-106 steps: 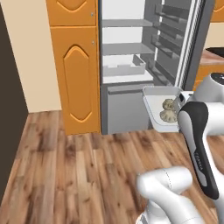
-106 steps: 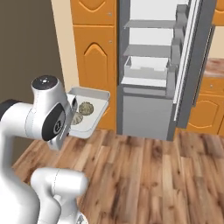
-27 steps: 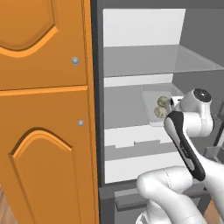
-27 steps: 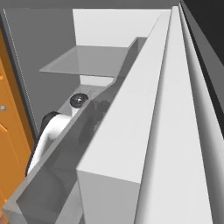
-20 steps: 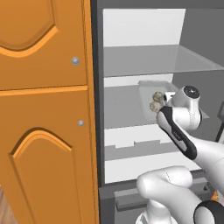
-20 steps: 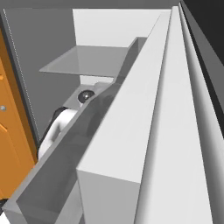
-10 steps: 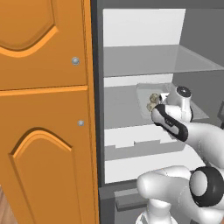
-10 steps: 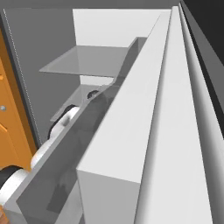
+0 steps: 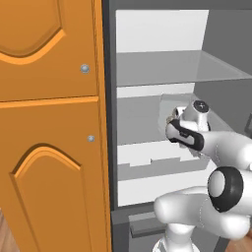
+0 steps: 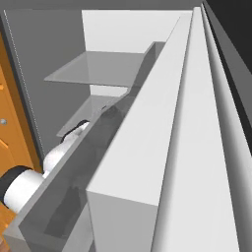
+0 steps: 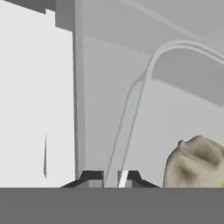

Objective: Place two dumplings into each of the tupperware containers and then place the containers in the fridge.

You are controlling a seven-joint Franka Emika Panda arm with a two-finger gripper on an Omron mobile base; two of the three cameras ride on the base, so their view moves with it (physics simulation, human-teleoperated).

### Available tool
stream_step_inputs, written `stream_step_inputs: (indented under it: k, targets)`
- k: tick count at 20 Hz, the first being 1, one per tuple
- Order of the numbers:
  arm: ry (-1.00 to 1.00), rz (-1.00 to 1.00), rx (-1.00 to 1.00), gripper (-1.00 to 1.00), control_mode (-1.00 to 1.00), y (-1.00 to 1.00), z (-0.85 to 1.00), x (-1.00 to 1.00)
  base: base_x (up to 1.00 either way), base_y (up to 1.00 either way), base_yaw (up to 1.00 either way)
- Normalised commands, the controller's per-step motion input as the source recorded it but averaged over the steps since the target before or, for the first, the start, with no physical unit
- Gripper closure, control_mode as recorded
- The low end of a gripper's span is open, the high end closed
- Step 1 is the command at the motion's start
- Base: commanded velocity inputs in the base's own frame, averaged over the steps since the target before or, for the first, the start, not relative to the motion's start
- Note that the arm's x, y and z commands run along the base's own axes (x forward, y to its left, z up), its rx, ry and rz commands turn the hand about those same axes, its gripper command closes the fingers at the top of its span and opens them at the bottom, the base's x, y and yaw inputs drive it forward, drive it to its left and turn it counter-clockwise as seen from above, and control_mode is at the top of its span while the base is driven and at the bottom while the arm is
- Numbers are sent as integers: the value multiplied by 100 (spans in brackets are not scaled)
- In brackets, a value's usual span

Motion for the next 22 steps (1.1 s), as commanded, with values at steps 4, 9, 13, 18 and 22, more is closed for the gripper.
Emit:
stream_step_inputs:
  k: [4, 9, 13, 18, 22]
  targets:
    - [1, 0, 0, 100, -100, -4, 0, 48, 0, 0, 0]
    - [0, 1, 0, 100, -100, -9, 0, 15, 0, 0, 0]
    - [0, 0, 0, 100, -100, -2, 0, 1, 0, 0, 0]
    - [0, 0, 0, -100, -100, 0, 0, 0, 0, 0, 0]
    - [-3, 0, 0, -100, -100, 0, 0, 0, 0, 0, 0]
